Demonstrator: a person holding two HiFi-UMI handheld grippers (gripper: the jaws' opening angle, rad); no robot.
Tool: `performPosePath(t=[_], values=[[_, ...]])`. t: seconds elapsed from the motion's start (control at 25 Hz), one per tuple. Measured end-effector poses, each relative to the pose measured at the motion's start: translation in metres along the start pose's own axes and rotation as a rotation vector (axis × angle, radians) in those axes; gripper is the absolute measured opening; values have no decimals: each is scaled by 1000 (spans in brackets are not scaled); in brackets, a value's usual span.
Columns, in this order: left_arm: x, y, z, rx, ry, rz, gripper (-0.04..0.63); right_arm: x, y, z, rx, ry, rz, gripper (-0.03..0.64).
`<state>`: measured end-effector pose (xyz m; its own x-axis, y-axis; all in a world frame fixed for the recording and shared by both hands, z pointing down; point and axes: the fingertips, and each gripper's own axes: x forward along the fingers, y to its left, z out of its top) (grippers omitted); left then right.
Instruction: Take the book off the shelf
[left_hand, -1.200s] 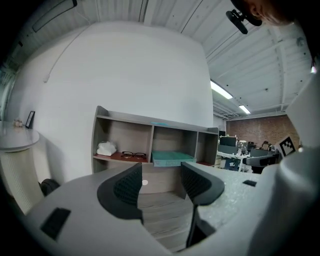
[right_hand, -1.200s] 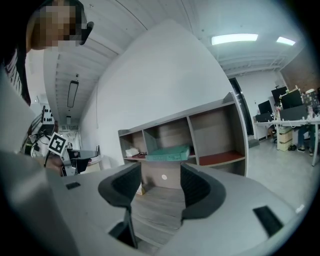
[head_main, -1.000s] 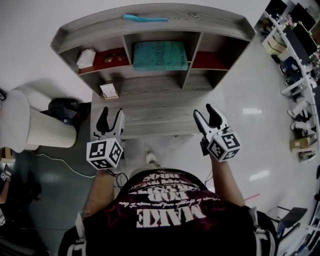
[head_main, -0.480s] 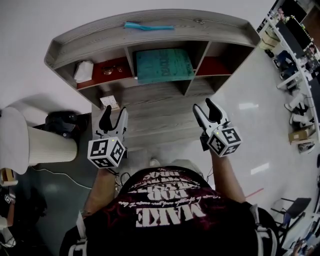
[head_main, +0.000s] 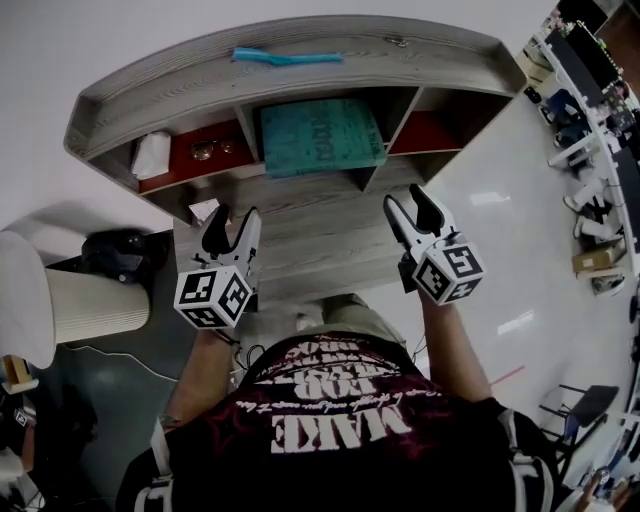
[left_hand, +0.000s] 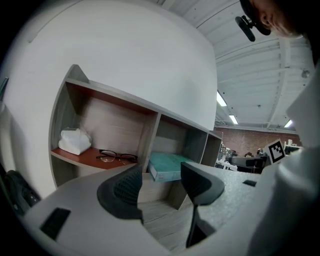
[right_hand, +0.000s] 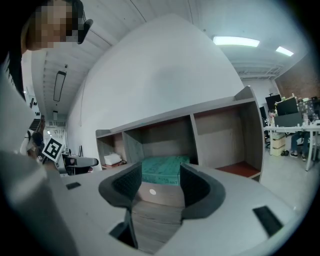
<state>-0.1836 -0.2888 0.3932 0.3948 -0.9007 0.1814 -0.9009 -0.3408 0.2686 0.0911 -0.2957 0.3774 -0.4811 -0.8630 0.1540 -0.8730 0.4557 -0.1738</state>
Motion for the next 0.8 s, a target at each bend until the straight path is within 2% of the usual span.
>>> performPosePath(t=[0.24,0.6,0.8], values=[[42,1,1,-92,7,-13,232,36,-30,-16,42,56,17,235],[99,12,-15,-115,90,12,236,95,-61,-37,100,120,56,239],[129,11,-33,-164,152,10,239,121,-70,-43,199,123,87,247]])
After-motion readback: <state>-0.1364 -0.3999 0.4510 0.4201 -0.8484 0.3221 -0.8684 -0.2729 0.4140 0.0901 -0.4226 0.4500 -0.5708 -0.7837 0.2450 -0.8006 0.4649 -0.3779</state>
